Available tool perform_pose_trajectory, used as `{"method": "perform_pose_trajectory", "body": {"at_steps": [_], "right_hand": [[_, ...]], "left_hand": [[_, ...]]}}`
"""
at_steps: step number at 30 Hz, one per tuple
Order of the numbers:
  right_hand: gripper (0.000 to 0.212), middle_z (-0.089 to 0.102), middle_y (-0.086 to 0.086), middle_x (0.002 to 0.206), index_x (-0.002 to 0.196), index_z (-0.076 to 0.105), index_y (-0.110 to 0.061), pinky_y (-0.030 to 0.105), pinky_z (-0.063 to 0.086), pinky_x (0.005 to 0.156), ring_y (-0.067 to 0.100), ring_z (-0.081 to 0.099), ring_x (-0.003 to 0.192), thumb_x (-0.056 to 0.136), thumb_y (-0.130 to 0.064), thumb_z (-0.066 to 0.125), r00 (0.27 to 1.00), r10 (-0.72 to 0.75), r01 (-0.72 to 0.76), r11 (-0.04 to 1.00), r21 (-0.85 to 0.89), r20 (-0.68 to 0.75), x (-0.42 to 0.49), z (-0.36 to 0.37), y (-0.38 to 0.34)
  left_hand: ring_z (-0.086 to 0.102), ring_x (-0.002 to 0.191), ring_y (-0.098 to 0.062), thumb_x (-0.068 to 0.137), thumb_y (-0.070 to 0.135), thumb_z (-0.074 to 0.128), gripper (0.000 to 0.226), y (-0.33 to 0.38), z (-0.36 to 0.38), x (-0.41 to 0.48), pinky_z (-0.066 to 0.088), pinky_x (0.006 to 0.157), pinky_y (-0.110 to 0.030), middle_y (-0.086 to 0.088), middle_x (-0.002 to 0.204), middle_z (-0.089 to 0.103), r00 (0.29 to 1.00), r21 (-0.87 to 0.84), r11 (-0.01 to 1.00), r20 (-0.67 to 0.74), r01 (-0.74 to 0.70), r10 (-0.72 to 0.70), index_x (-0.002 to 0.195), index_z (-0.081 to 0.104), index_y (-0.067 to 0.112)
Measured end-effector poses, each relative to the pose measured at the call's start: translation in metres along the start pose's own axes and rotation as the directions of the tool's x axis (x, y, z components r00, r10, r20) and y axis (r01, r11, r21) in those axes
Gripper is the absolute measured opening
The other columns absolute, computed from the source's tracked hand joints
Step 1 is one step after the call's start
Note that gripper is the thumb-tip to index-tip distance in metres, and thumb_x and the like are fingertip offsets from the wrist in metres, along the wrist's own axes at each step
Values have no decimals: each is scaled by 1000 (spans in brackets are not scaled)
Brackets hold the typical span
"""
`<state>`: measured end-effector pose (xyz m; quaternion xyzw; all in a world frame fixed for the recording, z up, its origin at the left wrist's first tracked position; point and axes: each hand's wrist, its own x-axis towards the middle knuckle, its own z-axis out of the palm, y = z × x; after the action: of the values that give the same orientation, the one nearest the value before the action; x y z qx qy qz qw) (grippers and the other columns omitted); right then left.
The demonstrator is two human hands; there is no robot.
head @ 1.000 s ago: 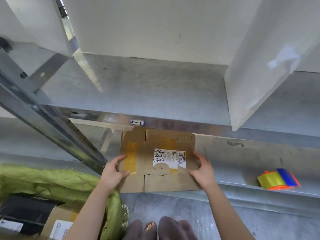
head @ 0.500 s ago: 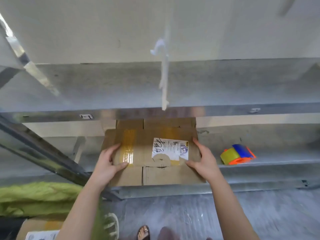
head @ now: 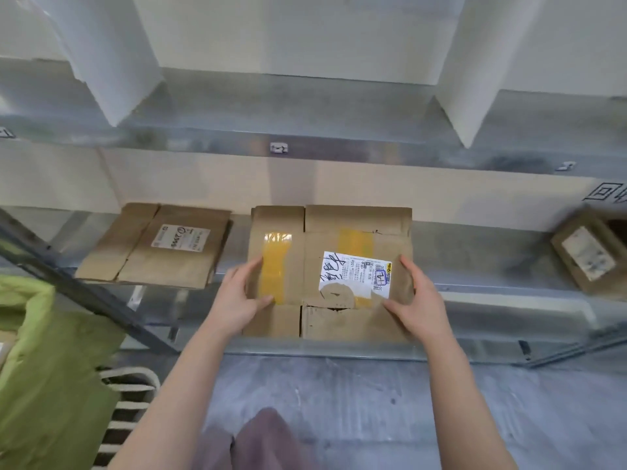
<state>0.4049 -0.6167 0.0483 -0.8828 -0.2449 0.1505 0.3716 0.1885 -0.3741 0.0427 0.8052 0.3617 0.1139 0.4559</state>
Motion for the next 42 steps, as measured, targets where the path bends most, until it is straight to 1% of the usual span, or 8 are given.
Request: {"method": "perform_pose_trajectory", "body": {"at_steps": [9, 16, 22, 27, 33, 36, 39, 42], "right_hand": [[103, 35, -14, 153, 151, 18, -44, 28, 35, 104, 16, 36, 139, 75, -14, 82, 990, 8, 10, 992, 122, -140, 22, -82, 82], [122, 41, 7, 151, 154, 4, -39, 39, 39, 109, 20, 43, 137, 69, -12, 87, 981, 144, -108, 962, 250, -130, 61, -145, 137], [108, 45, -2, 145, 152, 23, -33, 45, 45, 105, 17, 49, 128, 69, -7, 86, 972, 168, -114, 947, 301, -163, 94, -192, 179], [74, 51, -7, 133, 134, 38, -30, 46, 44, 106, 17, 50, 127, 77, -1, 77, 981, 194, -174, 879, 444, 2, 111, -196, 199], [89, 33, -17, 141, 145, 18, -39, 30, 34, 109, 3, 37, 129, 79, -33, 78, 989, 56, -116, 874, 472, 138, 128, -220, 211], [59, 48, -28, 127, 124, 40, -46, 10, 38, 99, -19, 46, 111, 81, -29, 77, 985, -31, -50, 889, 456, 169, 145, -240, 207], [36, 58, -16, 126, 114, 59, -40, 29, 39, 107, 2, 51, 122, 82, -37, 75, 986, -8, -64, 901, 428, 165, 160, -245, 210], [67, 43, -3, 146, 133, 57, -23, 30, 24, 110, 10, 33, 137, 78, -58, 68, 989, 63, -108, 927, 358, 137, 168, -245, 213]], "left_hand": [[47, 123, -8, 73, 30, 82, 91, 77, 107, 25, 42, 104, -35, 11, 144, 39, 998, -185, 982, 57, -26, 37, 143, 27, 49], [30, 129, 0, 73, 18, 81, 112, 157, 210, 52, 29, 110, -23, 20, 139, 27, 972, -368, 930, 211, -21, 106, 152, 3, 30], [29, 126, 2, 75, 20, 82, 104, 205, 265, 79, 31, 104, -23, 26, 133, 31, 964, -363, 932, 243, -15, 110, 150, 12, 33], [44, 128, -14, 76, 13, 76, 86, 211, 295, 93, 48, 95, -26, 1, 142, 40, 983, -253, 967, 169, -28, 72, 143, 25, 32], [24, 142, -13, 85, 47, 65, 76, 219, 320, 80, 31, 113, -40, 7, 156, 17, 982, -120, 975, -40, -186, 183, 142, 15, 54], [25, 141, -10, 86, 46, 65, 66, 226, 327, 82, 36, 110, -40, 17, 154, 15, 976, -119, 969, -35, -218, 215, 140, 27, 56], [34, 136, -8, 79, 57, 65, 56, 233, 326, 83, 41, 108, -38, 23, 148, 20, 986, -230, 959, -19, -168, 168, 130, 41, 56], [36, 131, 0, 76, 66, 56, 57, 235, 323, 87, 36, 111, -36, 13, 145, 34, 989, -185, 972, -51, -143, 136, 129, 52, 43]]}}
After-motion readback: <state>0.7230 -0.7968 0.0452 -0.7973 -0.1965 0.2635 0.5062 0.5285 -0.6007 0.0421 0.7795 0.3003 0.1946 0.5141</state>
